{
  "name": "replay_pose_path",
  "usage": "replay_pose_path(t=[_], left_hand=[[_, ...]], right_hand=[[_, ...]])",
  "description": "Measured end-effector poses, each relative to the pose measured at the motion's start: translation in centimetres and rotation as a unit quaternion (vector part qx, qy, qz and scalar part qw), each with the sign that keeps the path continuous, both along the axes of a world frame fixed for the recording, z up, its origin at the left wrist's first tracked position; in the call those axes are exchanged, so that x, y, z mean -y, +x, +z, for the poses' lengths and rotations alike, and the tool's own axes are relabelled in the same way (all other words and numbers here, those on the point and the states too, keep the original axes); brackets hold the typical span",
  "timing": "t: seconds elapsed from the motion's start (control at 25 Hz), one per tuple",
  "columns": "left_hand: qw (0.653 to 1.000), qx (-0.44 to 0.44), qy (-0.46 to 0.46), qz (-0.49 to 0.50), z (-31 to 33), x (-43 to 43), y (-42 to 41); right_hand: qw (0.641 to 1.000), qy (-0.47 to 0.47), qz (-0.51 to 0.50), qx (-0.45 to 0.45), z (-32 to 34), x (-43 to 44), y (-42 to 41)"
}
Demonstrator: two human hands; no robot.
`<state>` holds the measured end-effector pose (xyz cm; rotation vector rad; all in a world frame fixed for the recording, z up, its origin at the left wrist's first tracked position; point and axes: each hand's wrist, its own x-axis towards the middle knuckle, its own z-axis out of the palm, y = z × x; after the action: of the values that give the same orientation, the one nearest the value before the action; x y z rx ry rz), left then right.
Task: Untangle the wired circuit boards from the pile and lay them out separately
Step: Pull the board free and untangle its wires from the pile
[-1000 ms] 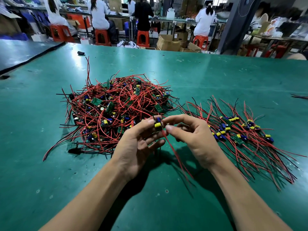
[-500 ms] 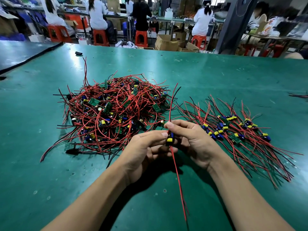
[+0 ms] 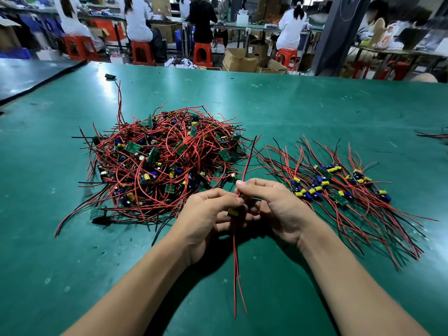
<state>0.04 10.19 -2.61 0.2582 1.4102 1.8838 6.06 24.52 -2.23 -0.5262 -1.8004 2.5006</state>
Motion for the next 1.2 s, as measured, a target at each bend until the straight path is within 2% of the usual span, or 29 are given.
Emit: replay_pose_path(t=[0.16, 0.32, 0.44, 0.6, 0.8, 0.88, 1.08, 1.2], left_hand=[[0.999, -0.024, -0.018, 0.013, 0.0, -0.3, 0.3], [0.999, -0.028, -0.039, 0.021, -0.1, -0.3, 0.3], [0.998, -0.021, -0.043, 0.036, 0.0, -0.4, 0.4], [0.997, -0.030, -0.048, 0.054, 0.1, -0.8, 0.5], [0.997, -0.051, -0.058, 0.009, 0.2, -0.6, 0.7], [0.997, -0.056, -0.059, -0.015, 0.3, -0.5, 0.7], [0.995, -0.068, -0.064, -0.043, 0.3, -0.4, 0.4], [0.994, -0.065, -0.064, -0.056, 0.3, -0.3, 0.4]], right_hand=[[1.000, -0.014, -0.004, -0.001, -0.2, 0.1, 0.0], [0.998, 0.054, 0.019, 0.018, -0.6, 0.2, 0.0], [0.997, 0.071, 0.015, 0.019, -0.9, 0.2, -0.2], [0.998, 0.062, -0.031, 0.001, -1.4, 0.4, -0.9], [0.986, 0.078, -0.146, -0.021, -1.6, -1.0, -1.3], [0.981, 0.043, -0.188, -0.028, -1.4, -1.5, -1.3], [0.964, -0.173, -0.200, -0.010, -0.2, -1.8, -1.5], [0.955, -0.209, -0.210, -0.020, 0.1, -2.3, -1.1]])
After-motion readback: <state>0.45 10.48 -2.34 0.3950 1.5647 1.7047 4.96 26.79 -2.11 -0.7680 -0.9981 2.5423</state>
